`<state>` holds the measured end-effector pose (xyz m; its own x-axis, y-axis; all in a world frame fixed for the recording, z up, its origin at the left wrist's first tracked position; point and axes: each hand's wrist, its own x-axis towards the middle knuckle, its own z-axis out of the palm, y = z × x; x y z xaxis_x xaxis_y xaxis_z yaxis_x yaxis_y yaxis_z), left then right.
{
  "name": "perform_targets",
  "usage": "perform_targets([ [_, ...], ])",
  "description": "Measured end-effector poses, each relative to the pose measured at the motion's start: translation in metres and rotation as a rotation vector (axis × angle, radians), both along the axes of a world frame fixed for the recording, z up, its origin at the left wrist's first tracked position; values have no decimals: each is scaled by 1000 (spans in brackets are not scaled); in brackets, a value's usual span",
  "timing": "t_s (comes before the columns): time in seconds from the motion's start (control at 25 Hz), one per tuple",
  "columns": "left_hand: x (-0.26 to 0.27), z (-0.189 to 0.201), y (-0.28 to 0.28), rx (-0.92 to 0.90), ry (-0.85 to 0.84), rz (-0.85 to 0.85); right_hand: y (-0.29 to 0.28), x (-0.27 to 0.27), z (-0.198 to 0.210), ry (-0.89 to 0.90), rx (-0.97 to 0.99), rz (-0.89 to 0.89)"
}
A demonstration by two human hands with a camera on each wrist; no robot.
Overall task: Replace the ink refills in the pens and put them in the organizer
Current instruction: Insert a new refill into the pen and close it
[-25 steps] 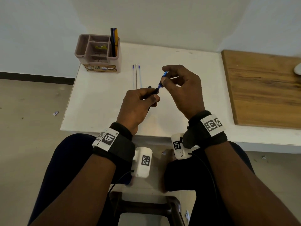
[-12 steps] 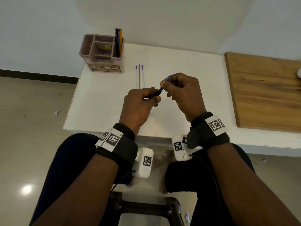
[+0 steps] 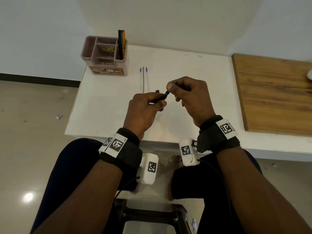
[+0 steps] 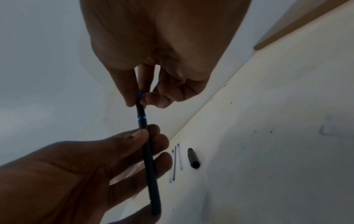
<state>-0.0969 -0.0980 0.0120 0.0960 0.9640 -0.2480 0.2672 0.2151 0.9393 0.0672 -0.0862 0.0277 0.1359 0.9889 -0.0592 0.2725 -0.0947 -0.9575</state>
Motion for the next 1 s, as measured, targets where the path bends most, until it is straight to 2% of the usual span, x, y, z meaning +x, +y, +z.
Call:
perform_targets([
  [0.16,3,0,-1,10,3,-17,4,-6,-5,-14,-51,-72],
  [0.36,-1,-1,1,-3,-20,16,-1,-5,-2,73,-4,11],
  [0.6,1,-1,0,0,-8,-28,5,-7,-7,-5,-25,-106],
  [0.68,0,0,0,-8,-33,-5,3,-8,-6,33,-53,-58],
  [0.8,-1,0,1,-2,-47,14,-2,-5,-4,46,4,8],
  [1.0,-2,0,1,2,-54,-3,4,-10,-8,16,-4,-77],
])
